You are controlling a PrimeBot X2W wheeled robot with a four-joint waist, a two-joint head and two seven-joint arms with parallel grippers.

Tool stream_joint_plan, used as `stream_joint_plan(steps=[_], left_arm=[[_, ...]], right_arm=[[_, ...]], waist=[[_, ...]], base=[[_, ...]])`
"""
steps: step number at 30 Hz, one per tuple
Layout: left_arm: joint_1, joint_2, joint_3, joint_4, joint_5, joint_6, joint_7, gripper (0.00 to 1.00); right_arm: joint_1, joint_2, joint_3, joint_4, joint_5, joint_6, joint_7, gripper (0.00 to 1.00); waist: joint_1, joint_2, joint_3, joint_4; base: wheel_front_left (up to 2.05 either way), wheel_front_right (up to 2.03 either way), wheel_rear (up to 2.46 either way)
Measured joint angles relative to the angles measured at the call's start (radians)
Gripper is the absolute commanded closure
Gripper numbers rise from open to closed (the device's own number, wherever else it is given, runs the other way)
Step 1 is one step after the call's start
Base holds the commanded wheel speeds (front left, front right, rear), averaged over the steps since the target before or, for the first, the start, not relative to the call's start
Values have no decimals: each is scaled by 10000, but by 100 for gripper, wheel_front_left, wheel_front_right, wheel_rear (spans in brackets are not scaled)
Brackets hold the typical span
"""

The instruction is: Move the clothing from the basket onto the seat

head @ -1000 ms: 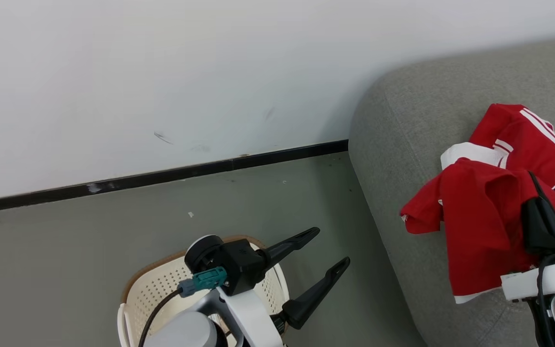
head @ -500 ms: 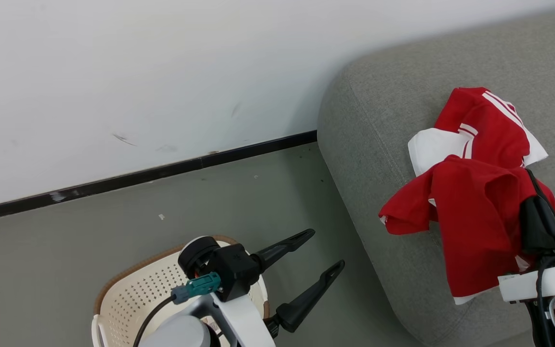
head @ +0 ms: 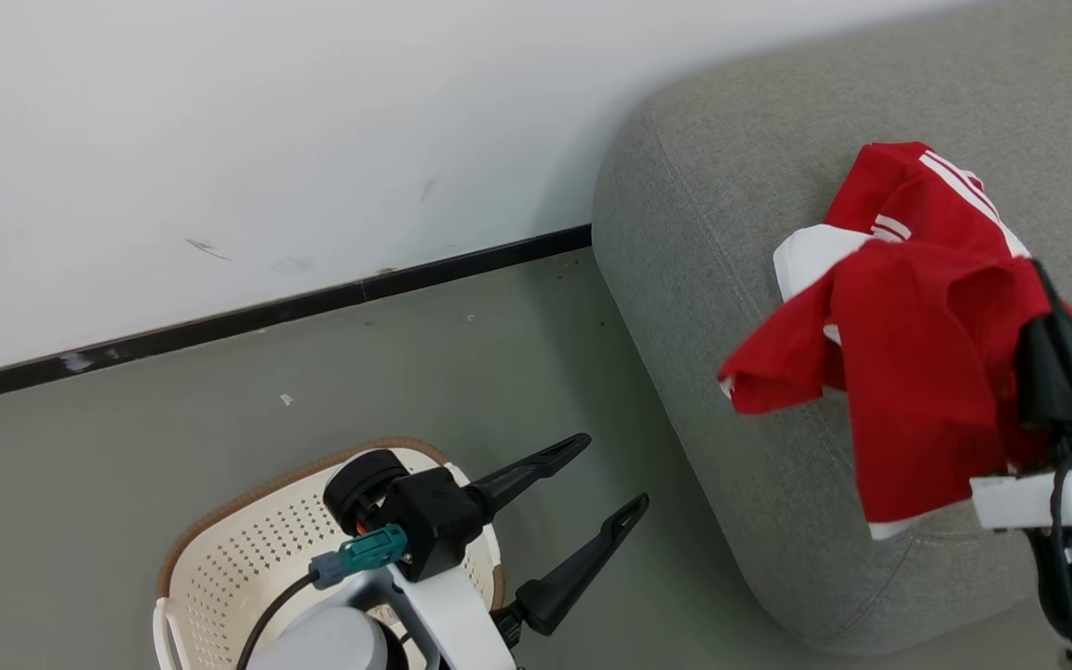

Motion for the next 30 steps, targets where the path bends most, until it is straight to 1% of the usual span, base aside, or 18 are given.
stream_joint_plan(steps=[5,10,15,19,22,25,30], left_arm=[[2,150,19,-77,0,2,56,0],[11,318,35,-205,0,35,148,0],[12,464,69,-349,0,35,196,0],[12,550,88,-479,0,33,234,0],[12,717,148,-604,0,33,305,0],[12,809,173,-652,2,33,309,0],[16,961,198,-830,2,33,407,0]], right_arm=[[-468,-272,-63,-153,0,0,0,100],[-1123,-809,-255,-364,-2,0,-2,100],[-1572,-980,-359,-318,244,0,-2,100],[-1840,-1329,-424,-17,272,0,-2,100],[-2126,-1678,-477,159,205,0,12,100],[-2328,-1785,-594,284,194,0,29,100],[-2768,-2029,-1137,652,213,0,130,100]], waist=[[0,1,146,7],[0,0,357,33],[0,1,542,60],[0,0,699,81],[0,0,857,105],[0,0,941,117],[0,0,1167,144]], base=[[0,0,0],[0,0,0],[0,0,0],[0,0,0],[0,0,0],[0,0,0],[0,0,0]])
